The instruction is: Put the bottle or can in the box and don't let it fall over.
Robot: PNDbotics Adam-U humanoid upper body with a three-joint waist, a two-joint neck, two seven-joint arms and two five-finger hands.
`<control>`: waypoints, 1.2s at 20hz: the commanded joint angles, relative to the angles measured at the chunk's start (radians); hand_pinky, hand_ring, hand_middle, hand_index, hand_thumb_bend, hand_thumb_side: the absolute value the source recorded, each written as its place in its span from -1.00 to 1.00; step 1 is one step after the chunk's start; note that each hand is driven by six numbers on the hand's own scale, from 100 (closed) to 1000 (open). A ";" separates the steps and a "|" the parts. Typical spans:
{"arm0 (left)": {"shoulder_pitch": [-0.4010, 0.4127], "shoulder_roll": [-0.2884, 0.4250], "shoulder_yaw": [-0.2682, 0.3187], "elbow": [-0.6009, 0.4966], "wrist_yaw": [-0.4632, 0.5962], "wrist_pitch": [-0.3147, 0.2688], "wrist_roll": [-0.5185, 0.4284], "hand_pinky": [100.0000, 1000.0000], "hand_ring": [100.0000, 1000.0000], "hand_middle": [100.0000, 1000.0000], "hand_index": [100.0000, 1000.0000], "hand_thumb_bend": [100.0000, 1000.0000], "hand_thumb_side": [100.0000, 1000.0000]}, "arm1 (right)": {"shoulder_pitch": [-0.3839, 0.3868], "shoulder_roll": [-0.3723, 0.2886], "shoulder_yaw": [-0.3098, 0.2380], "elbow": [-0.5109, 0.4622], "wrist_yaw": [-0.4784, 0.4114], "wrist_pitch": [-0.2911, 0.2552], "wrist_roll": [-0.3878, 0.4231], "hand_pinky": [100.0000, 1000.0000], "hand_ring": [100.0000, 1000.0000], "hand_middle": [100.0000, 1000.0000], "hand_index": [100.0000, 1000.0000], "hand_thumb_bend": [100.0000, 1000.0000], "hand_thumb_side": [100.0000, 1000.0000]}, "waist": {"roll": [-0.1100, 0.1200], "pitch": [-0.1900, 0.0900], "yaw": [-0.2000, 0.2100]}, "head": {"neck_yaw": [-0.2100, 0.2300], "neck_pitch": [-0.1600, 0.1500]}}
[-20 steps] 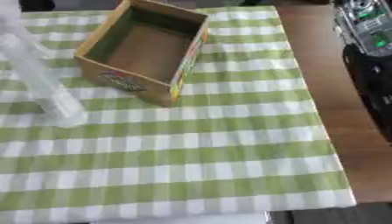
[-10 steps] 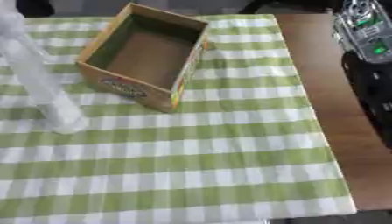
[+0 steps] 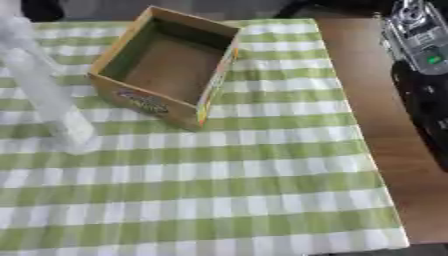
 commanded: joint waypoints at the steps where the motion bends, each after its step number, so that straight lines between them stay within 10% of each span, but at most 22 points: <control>1: -0.020 0.032 -0.015 -0.037 0.010 0.024 0.024 0.79 0.60 0.56 0.75 0.58 0.33 | -0.019 -0.026 -0.005 -0.007 -0.003 0.001 -0.001 0.75 0.56 0.65 0.71 -1.00 0.47 | 0.004 -0.015 0.003 | 0.010 -0.016; 24: -0.112 -0.084 -0.130 0.010 -0.074 0.089 -0.033 0.79 0.62 0.57 0.74 0.56 0.26 | -0.034 -0.004 0.004 -0.004 0.001 0.001 0.008 0.75 0.56 0.65 0.71 -1.00 0.46 | -0.005 -0.018 0.005 | 0.062 -0.040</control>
